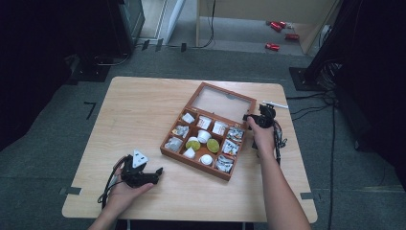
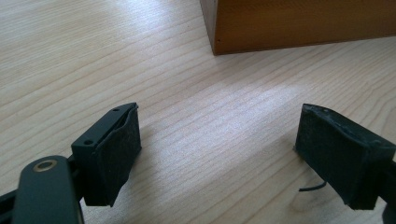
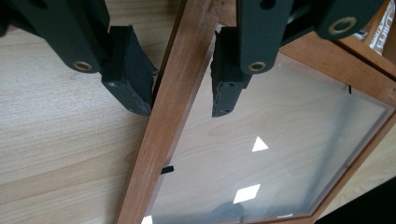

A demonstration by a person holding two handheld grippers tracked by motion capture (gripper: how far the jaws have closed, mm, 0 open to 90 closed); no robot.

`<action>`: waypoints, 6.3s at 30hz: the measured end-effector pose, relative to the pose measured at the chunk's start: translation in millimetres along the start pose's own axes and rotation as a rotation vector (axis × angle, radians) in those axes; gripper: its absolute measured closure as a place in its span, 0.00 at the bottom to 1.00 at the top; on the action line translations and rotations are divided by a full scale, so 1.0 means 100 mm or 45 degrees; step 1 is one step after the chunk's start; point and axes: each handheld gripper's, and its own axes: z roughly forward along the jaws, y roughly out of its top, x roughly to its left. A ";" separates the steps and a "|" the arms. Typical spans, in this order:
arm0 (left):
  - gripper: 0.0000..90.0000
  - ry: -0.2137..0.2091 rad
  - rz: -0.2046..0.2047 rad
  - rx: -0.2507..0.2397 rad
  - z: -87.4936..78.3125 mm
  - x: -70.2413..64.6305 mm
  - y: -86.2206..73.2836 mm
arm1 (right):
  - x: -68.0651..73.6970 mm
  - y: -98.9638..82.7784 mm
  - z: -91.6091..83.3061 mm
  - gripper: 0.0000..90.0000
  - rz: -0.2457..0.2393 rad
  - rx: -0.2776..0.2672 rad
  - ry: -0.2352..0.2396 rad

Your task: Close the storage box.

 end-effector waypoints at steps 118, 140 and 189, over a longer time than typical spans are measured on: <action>0.17 -0.017 0.018 0.000 0.03 -0.02 0.03 | 0.51 -0.86 -0.59 0.81 -0.706 -0.682 -0.022; 0.17 -0.017 0.016 -0.002 0.03 -0.02 0.03 | 0.63 -0.88 -0.88 0.59 -0.588 -0.578 0.139; 0.17 -0.015 0.012 -0.005 0.02 -0.01 0.02 | 0.66 -1.56 -1.15 0.46 -0.618 -0.332 0.231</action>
